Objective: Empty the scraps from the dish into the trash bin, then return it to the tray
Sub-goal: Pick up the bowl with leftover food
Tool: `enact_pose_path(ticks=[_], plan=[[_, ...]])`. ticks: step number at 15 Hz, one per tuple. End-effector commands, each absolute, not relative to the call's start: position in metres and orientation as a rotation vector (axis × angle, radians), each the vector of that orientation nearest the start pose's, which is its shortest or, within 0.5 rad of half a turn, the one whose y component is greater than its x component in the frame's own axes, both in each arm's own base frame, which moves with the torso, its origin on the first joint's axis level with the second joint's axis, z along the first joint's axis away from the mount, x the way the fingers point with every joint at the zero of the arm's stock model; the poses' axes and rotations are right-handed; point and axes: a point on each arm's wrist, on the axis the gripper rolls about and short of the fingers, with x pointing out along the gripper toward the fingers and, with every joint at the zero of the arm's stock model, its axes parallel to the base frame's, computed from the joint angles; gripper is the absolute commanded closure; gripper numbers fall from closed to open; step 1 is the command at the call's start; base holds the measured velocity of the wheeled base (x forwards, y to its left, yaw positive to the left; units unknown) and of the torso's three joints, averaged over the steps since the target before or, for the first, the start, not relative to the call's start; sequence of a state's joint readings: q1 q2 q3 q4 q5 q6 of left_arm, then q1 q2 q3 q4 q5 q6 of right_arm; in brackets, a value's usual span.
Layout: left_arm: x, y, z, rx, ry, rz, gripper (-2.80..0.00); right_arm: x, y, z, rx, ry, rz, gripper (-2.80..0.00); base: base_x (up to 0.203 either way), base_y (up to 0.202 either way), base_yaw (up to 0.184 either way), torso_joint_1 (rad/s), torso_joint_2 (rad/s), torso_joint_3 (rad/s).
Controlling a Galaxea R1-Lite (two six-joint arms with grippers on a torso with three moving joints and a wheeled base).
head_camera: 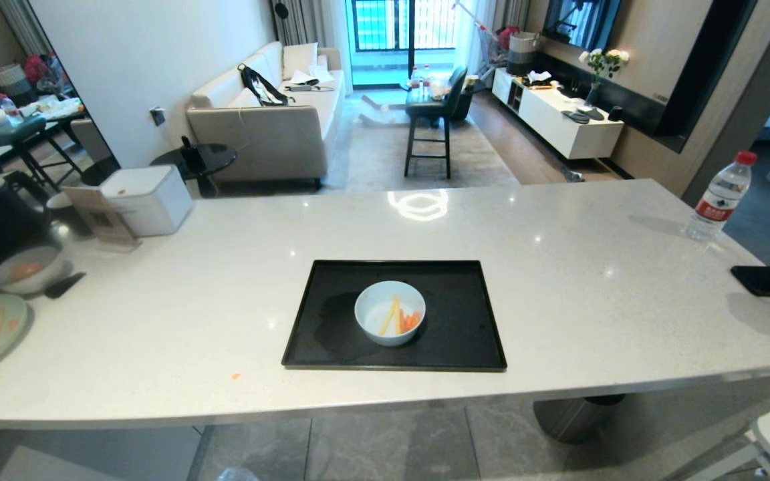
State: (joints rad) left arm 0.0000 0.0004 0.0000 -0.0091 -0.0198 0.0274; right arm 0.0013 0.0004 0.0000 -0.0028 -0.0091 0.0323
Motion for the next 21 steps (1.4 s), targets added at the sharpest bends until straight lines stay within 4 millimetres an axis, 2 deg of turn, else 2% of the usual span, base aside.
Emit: enact_pose_path(ticks=[1, 21], plan=[[-0.0228, -0.0004, 0.0764, 0.028, -0.009, -0.020, 0.00, -0.0228, -0.0002, 0.0758, 0.032, -0.003, -0.008, 0.00, 0.000, 0.000, 0.000, 0.000, 0.00, 0.000], [-0.0228, -0.0004, 0.0764, 0.017, -0.009, -0.020, 0.00, -0.0228, -0.0002, 0.0758, 0.032, -0.003, -0.008, 0.00, 0.000, 0.000, 0.000, 0.000, 0.00, 0.000]])
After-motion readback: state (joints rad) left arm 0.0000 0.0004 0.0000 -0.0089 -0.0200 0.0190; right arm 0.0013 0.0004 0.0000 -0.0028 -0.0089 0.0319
